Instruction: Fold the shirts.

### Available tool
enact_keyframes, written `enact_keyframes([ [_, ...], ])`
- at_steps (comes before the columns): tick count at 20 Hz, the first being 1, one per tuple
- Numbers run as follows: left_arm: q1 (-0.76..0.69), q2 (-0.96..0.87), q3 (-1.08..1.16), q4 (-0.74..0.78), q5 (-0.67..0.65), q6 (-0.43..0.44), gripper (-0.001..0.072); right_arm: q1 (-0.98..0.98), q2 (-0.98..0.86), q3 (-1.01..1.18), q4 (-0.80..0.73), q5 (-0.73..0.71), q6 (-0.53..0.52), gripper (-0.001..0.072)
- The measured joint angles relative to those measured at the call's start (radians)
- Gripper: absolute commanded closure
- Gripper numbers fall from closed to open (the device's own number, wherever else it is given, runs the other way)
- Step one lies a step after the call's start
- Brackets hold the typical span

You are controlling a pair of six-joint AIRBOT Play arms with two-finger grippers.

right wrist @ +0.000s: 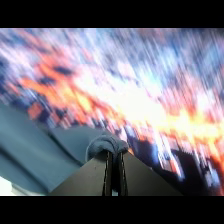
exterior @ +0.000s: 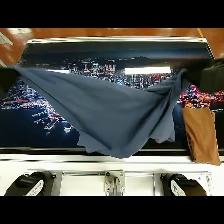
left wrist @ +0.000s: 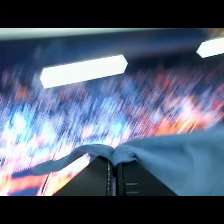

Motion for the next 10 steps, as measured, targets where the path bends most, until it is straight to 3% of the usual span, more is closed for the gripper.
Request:
enact_keyframes([
  [3, 0.000, -0.024, -0.137, 0.016, -0.034, -0.017, 0.0668, 0.000, -0.061, -0.070, -0.069, -0.014, 0.020, 0.0645],
  [5, 0.000, -0.050, -0.242, -0.007, -0.045, -0.023, 0.0668, 0.001, -0.134, -0.121, -0.073, -0.111, 0.019, 0.0645],
  [8, 0.000, -0.097, -0.403, -0.074, -0.028, -0.027, 0.0668, 0.000, -0.292, -0.160, 0.006, -0.332, -0.002, 0.0645],
  [10, 0.000, -0.121, -0.485, -0.131, 0.011, -0.031, 0.0667, 0.001, -0.414, -0.172, 0.142, -0.525, -0.014, 0.0645],
])
